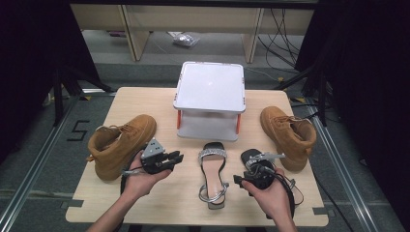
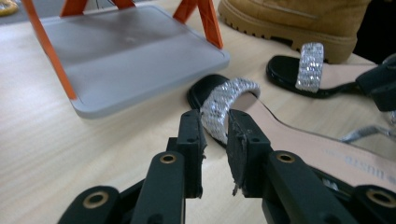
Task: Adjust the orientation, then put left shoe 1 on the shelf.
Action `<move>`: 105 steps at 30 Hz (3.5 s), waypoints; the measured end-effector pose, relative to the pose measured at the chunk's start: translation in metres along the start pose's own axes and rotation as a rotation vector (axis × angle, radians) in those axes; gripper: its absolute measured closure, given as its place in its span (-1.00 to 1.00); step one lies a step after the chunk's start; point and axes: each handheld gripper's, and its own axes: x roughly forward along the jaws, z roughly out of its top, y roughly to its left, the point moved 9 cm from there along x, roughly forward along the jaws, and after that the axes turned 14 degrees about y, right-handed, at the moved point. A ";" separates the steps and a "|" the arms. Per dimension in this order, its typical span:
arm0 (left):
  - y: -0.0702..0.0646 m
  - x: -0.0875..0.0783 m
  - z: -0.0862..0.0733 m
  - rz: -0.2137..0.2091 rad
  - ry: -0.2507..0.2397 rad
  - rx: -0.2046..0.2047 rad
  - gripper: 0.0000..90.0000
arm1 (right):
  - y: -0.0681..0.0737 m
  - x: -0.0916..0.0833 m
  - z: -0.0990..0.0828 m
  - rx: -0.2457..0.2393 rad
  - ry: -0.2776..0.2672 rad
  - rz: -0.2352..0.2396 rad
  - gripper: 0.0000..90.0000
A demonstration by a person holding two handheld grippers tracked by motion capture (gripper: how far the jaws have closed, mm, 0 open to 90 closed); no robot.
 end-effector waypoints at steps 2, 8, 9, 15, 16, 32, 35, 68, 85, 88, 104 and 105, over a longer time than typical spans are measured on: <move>0.001 -0.002 0.006 -0.001 -0.016 0.002 0.66 | 0.004 -0.003 0.001 0.039 0.001 0.015 0.17; 0.007 -0.008 0.013 0.025 -0.037 -0.012 0.68 | 0.007 -0.002 0.008 -0.007 -0.022 0.086 0.12; 0.007 -0.008 0.013 0.025 -0.037 -0.012 0.68 | 0.007 -0.002 0.008 -0.007 -0.022 0.086 0.12; 0.012 -0.009 0.020 0.041 -0.050 -0.018 0.70 | 0.008 0.001 0.012 0.001 -0.008 0.079 0.09; 0.013 -0.012 0.027 0.052 -0.066 -0.013 0.72 | 0.013 0.000 0.013 -0.002 -0.009 0.097 0.08; 0.056 -0.010 0.145 0.149 -0.198 -0.010 0.94 | 0.051 0.026 0.049 -0.048 0.017 0.077 -0.21; 0.065 -0.003 0.156 0.163 -0.197 -0.024 0.93 | 0.057 0.040 0.045 0.000 0.088 0.038 -0.23; 0.090 0.044 0.158 0.197 -0.071 -0.091 0.91 | 0.038 0.059 0.029 -0.074 0.356 -0.132 -0.04; 0.092 0.045 0.159 0.207 -0.057 -0.106 0.99 | 0.035 0.069 0.027 -0.146 0.420 -0.138 -0.04; 0.092 0.045 0.158 0.207 -0.063 -0.103 0.99 | 0.036 0.069 0.034 -0.090 0.371 -0.110 -0.04; 0.093 0.045 0.159 0.184 -0.075 -0.137 0.99 | 0.055 0.073 0.128 -0.032 0.215 -0.110 -0.04; 0.093 0.045 0.159 0.185 -0.075 -0.138 0.99 | 0.054 0.076 0.133 -0.043 0.212 -0.113 -0.04</move>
